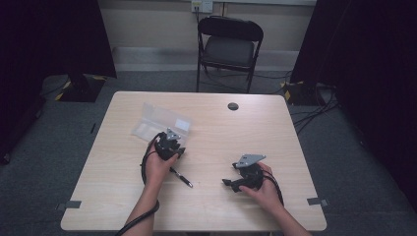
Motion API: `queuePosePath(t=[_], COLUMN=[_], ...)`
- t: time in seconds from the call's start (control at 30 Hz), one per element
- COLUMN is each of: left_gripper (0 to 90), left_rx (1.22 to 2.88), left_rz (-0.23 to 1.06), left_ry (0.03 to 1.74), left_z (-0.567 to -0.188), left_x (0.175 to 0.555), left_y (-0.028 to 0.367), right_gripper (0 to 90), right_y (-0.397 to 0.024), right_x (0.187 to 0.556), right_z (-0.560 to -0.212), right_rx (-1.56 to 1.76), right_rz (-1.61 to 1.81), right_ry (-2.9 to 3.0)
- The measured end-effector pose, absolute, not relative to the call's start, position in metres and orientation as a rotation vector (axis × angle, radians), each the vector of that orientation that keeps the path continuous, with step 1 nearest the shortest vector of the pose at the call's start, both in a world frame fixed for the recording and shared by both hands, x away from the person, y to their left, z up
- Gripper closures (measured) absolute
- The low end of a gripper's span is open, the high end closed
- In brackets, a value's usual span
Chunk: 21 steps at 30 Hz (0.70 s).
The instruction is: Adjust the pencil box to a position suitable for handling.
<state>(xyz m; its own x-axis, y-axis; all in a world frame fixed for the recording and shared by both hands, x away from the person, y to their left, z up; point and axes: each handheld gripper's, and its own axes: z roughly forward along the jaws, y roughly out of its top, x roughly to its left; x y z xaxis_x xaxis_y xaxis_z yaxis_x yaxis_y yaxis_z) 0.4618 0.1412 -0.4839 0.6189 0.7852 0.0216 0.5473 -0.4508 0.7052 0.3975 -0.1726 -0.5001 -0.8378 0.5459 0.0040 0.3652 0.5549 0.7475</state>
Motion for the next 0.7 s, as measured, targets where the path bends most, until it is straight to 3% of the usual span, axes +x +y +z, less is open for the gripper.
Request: queuePosePath(t=[0.13,0.4,0.7], left_gripper=[84.2,85.8,85.6], left_rx=[2.180,2.184,2.187], left_rz=[0.447,0.378,0.312], left_ry=[1.057,1.060,1.021], left_z=[-0.483,-0.481,-0.481], left_x=[0.461,0.454,0.443], left_y=[0.137,0.125,0.080], right_gripper=[22.9,22.9,22.9], right_y=[-0.173,-0.173,-0.173], right_x=[0.398,0.398,0.398], right_z=[-0.500,-0.500,-0.500], right_rx=[0.764,0.768,0.764], right_rz=[1.153,1.159,1.152], right_ry=[2.562,2.565,2.562])
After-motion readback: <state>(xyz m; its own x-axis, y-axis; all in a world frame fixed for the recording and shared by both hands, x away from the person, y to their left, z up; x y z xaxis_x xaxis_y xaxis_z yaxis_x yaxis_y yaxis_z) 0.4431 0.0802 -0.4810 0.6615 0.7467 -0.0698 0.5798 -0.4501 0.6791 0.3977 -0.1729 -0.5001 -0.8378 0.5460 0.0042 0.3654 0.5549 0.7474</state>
